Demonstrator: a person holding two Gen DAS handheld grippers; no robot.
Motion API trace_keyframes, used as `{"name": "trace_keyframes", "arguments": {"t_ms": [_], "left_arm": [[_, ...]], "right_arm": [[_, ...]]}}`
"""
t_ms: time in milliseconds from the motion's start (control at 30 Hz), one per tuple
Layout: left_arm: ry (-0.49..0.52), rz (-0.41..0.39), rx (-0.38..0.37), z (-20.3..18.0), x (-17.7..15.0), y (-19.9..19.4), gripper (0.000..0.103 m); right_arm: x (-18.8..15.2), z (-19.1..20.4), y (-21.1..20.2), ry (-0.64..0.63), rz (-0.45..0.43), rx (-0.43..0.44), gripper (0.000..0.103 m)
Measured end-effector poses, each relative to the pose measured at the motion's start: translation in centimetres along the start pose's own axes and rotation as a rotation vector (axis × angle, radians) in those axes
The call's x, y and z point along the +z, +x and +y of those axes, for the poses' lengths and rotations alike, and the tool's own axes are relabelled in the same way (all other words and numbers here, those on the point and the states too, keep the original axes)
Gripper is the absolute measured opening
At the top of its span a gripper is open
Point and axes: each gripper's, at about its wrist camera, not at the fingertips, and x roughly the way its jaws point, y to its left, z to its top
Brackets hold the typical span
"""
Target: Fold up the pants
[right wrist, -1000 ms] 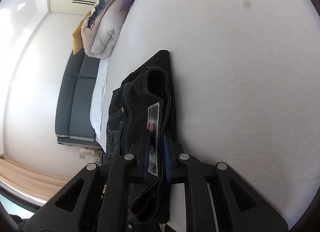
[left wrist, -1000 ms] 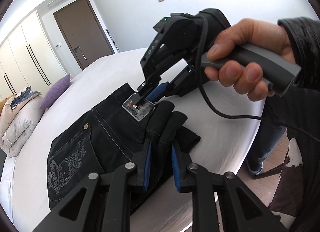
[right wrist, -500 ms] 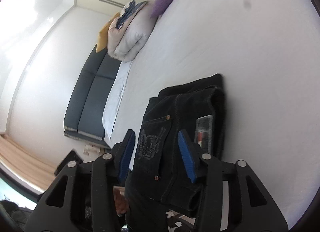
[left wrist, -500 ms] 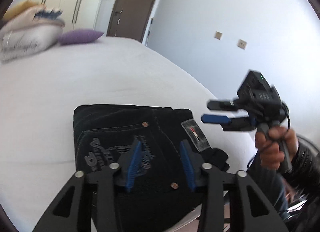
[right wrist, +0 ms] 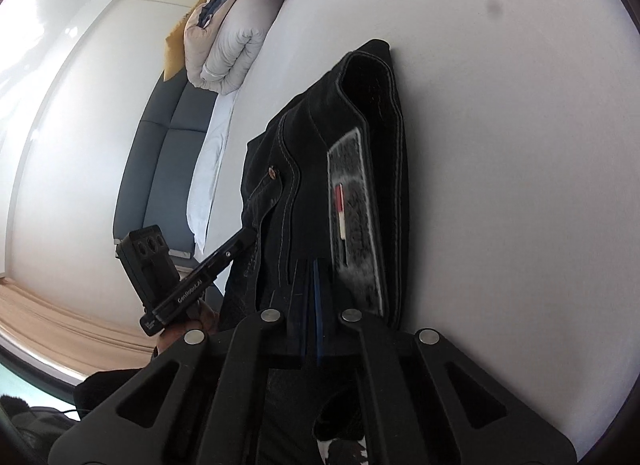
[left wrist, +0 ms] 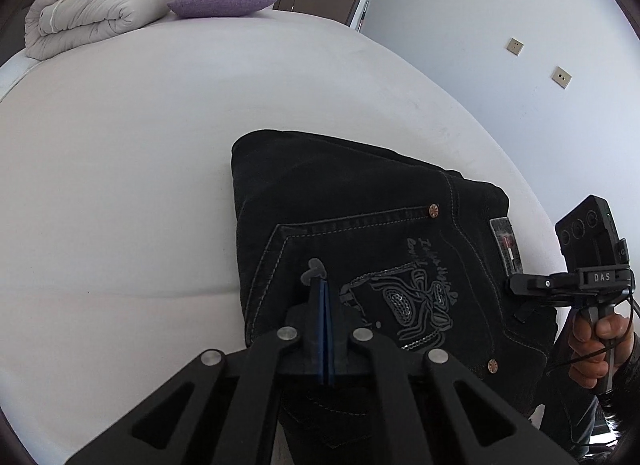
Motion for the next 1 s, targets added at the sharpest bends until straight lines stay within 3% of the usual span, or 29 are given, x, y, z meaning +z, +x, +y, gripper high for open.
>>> {"name": "trace_keyframes", "arguments": {"t_ms": [100, 200, 233, 300, 333, 400, 467, 533, 600, 700, 800, 1000], "left_arm": [[-0.006, -0.003, -0.004, 0.0, 0.1, -0.3, 0.002], [-0.01, -0.007, 0.001, -0.2, -0.4, -0.6, 0.002], [-0.011, -0.009, 0.002, -0.1, -0.4, -0.7, 0.002], [-0.013, -0.014, 0.005, -0.3, -0.5, -0.9, 0.002], [-0.016, -0.018, 0.004, -0.4, -0.5, -1.1, 0.002], [-0.017, -0.023, 0.009, -0.6, -0.5, -1.8, 0.006], [-0.026, -0.035, 0.007, -0.6, -0.5, -2.8, 0.021], [-0.028, -0.072, 0.027, -0.6, -0.5, -4.5, 0.072], [-0.045, -0.125, 0.042, 0.1, -0.6, -6.2, 0.088], [-0.119, -0.113, 0.025, 2.2, -0.6, -6.1, 0.087], [-0.155, -0.067, 0.006, 3.4, -0.9, -4.7, 0.069], [-0.15, 0.053, -0.077, 2.2, -1.2, -0.9, 0.058]], "right_arm": [[-1.8, -0.4, -1.5, 0.012, -0.028, 0.01, 0.002], [-2.7, 0.7, -3.5, -0.029, -0.084, -0.045, 0.006], [-2.9, 1.0, -4.4, -0.041, -0.106, -0.066, 0.013], [-2.7, 1.6, -5.7, -0.058, -0.16, -0.134, 0.047], [-2.3, 1.9, -6.1, -0.061, -0.186, -0.149, 0.074], [-2.0, 2.3, -7.1, -0.072, -0.245, -0.146, 0.078], [-1.2, 2.2, -7.2, -0.069, -0.234, -0.144, 0.078], [-0.4, 1.6, -6.5, -0.043, -0.202, -0.169, 0.078], [0.3, 0.9, -5.8, -0.021, -0.179, -0.17, 0.078], [1.1, 0.5, -5.1, -0.012, -0.173, -0.13, 0.078], [2.2, 0.9, -3.6, -0.002, -0.146, -0.167, 0.078], [3.2, 1.8, -0.8, 0.005, -0.078, -0.216, 0.078]]}}
